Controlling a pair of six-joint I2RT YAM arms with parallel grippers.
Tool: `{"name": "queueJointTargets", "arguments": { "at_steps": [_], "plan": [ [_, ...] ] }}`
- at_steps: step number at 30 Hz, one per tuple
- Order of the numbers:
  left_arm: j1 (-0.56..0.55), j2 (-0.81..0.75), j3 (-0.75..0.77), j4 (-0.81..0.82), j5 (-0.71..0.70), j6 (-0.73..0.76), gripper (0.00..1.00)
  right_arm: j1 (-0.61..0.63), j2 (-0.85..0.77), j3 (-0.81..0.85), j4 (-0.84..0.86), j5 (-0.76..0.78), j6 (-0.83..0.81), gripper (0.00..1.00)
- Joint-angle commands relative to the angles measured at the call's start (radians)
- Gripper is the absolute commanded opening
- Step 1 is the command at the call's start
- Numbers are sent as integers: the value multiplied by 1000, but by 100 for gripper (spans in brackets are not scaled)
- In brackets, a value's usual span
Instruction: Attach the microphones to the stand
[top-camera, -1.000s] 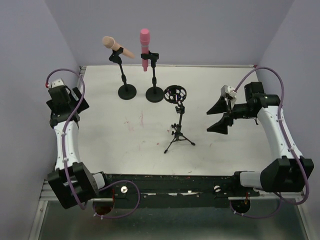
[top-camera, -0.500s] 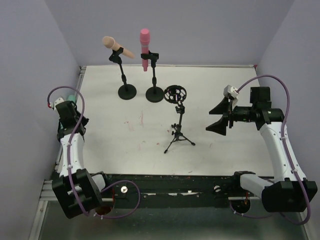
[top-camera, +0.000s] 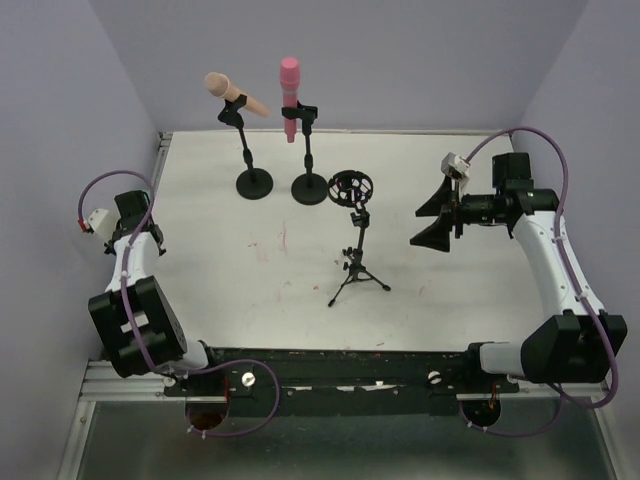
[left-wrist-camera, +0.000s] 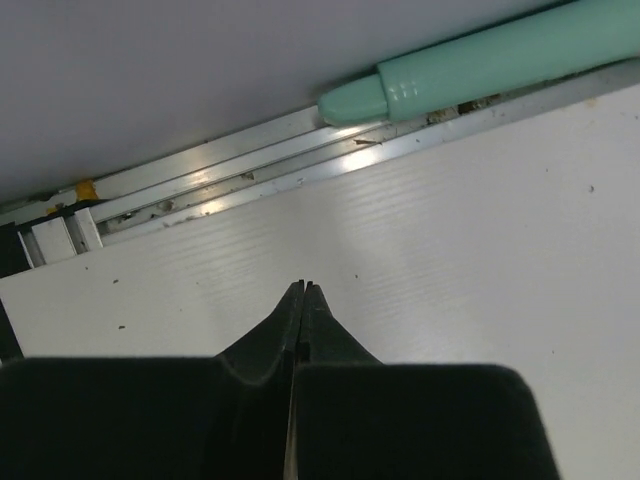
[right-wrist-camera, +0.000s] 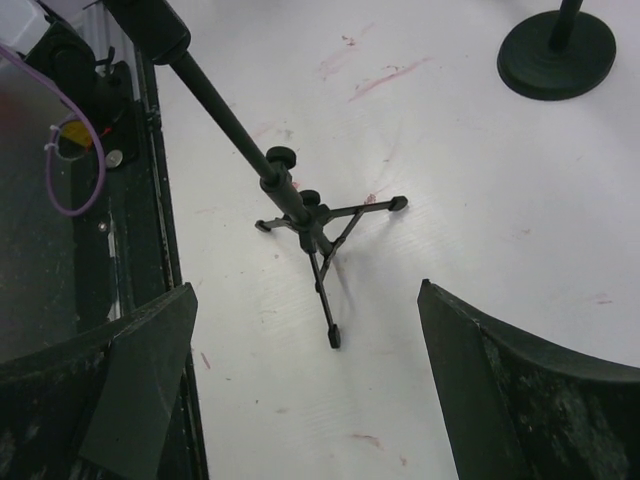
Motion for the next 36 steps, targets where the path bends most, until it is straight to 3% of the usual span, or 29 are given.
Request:
{"name": "queueJointTargets", "arguments": {
  "at_steps": [1, 5, 10, 15, 18, 20, 24, 29, 33, 36],
  "plan": [
    [10, 133, 151, -150, -154, -95, 3, -3, 126, 149, -253, 2, -235, 100],
    [-1, 157, 211, -181, -170, -42, 3, -3, 270, 247, -523, -5, -570, 100],
    [1, 128, 270, -143, -177, 193, 1, -3, 416, 293, -521, -77, -549, 100],
    [-45, 164, 297, -73, -158, 530, 0, 0, 470, 303, -504, -137, -555, 100],
    [-74, 131, 284, 15, 47, 742, 0, 7, 477, 287, -432, -90, -476, 100],
    [-76, 150, 341, 6, 113, 771, 7, 12, 476, 287, -386, -23, -406, 100],
    [-77, 284, 470, -65, 81, 796, 15, 14, 473, 316, -351, 80, -348, 100],
    [-64, 387, 436, 30, -63, 883, 34, 12, 453, 267, -214, 85, -242, 100],
    [-45, 368, 352, 191, -14, 940, 42, 12, 445, 227, -154, 54, -207, 100],
    [-45, 398, 395, 179, 59, 960, 42, 12, 451, 220, -156, 56, -210, 100]
  ]
}}
